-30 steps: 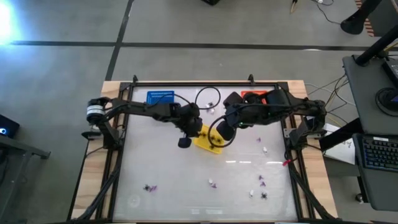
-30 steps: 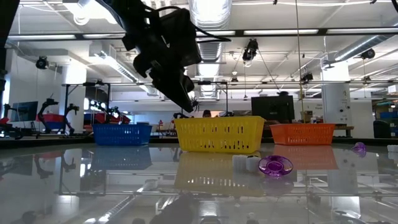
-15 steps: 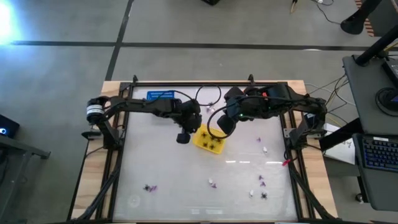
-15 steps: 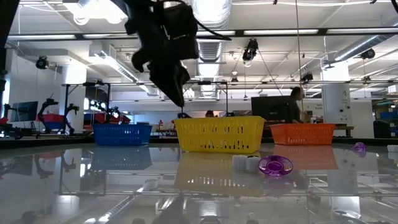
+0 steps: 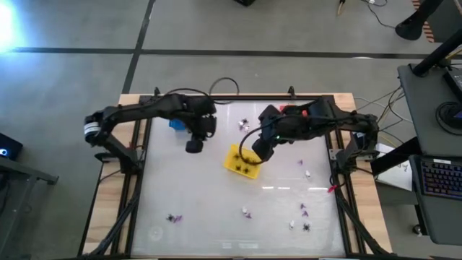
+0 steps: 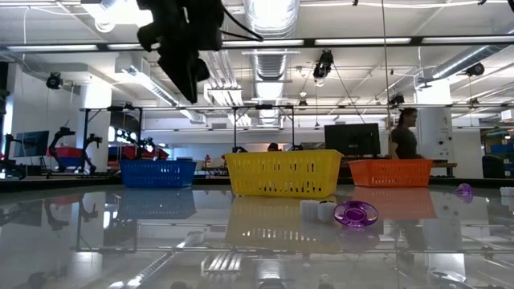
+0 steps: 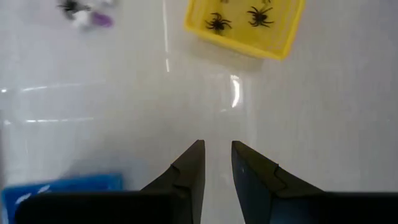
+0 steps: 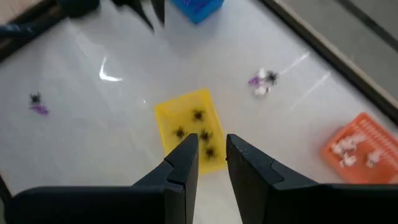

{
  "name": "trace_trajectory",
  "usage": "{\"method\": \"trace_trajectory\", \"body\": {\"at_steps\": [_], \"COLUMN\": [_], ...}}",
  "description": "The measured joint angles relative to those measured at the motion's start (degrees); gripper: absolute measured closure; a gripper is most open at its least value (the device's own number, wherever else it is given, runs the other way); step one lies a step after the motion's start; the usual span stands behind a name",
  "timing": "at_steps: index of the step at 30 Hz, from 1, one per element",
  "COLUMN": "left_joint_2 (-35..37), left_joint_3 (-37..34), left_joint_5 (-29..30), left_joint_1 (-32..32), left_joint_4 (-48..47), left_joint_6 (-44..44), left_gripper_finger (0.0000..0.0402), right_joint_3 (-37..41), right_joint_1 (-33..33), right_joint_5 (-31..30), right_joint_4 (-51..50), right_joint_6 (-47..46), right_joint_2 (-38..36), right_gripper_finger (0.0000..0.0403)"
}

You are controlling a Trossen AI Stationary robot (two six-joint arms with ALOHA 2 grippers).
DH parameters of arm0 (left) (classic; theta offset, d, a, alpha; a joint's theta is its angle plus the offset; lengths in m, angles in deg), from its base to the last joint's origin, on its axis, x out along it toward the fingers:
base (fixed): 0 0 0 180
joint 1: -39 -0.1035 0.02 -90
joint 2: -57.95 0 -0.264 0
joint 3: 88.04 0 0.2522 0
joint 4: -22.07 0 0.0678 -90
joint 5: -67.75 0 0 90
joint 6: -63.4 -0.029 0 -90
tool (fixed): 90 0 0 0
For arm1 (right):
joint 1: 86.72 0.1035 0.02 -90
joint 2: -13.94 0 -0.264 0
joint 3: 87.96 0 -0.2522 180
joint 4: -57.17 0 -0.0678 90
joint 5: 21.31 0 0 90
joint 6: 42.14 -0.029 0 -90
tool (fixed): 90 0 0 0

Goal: Sort Halloween decoration
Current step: Put the white skeleton toy into the orange bin

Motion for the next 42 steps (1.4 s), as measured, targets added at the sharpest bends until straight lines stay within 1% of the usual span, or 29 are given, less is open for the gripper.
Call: {"method": "trace_trajectory", "body": {"at_steps": [8, 12, 16, 20, 24, 28, 30, 32, 34, 36, 39, 42], "left_joint_2": [10.34, 15.01, 19.07, 22.54, 25.52, 27.61, 28.23, 28.66, 28.95, 29.04, 29.04, 29.08], "left_joint_3": [-2.48, -2.91, -3.08, -3.08, -3.08, -3.08, -3.08, -3.08, -3.08, -3.08, -3.08, -3.08], "left_joint_5": [0.42, 3.16, 5.87, 6.37, 6.37, 6.37, 6.37, 6.37, 6.37, 6.37, 6.37, 6.37], "left_joint_1": [-0.81, -0.81, -0.81, -0.84, -0.84, -0.84, -0.84, -0.84, -0.84, -0.84, -0.84, -0.84], "left_joint_4": [-2.21, -4.33, -6.48, -7.59, -7.94, -8.0, -8.0, -8.0, -8.0, -8.0, -8.0, -8.02], "left_joint_6": [1.46, 2.71, 3.01, 3.47, 4.52, 4.75, 5.02, 5.02, 5.02, 5.0, 4.98, 4.98], "left_gripper_finger": [0.034, 0.034, 0.034, 0.034, 0.034, 0.034, 0.034, 0.034, 0.034, 0.034, 0.034, 0.034], "right_joint_3": [9.35, 13.3, 16.49, 19.67, 23.52, 26.63, 27.83, 29.17, 30.54, 31.69, 32.95, 33.83], "right_joint_1": [2.0, 2.85, 3.2, 3.22, 3.2, 3.17, 3.17, 3.17, 3.17, 3.15, 3.02, 3.35], "right_joint_5": [0.32, 0.98, 3.4, 5.78, 8.84, 14.69, 15.62, 15.24, 12.73, 10.58, 10.57, 10.97], "right_joint_4": [-0.06, -0.01, 0.02, 0.04, 0.04, 0.34, 0.98, 1.02, 1.03, 1.0, 1.11, 0.97], "right_joint_6": [-5.15, -8.81, -11.56, -14.48, -17.02, -16.78, -14.41, -11.17, -10.52, -13.68, -17.0, -19.24], "right_joint_2": [0.0, 0.0, 0.0, 0.0, 0.01, 0.03, 0.2, 0.22, 0.22, 0.23, 0.24, 0.24], "right_gripper_finger": [0.0326, 0.0326, 0.0326, 0.0324, 0.0312, 0.0309, 0.0313, 0.0319, 0.0324, 0.0324, 0.0315, 0.0297]}}
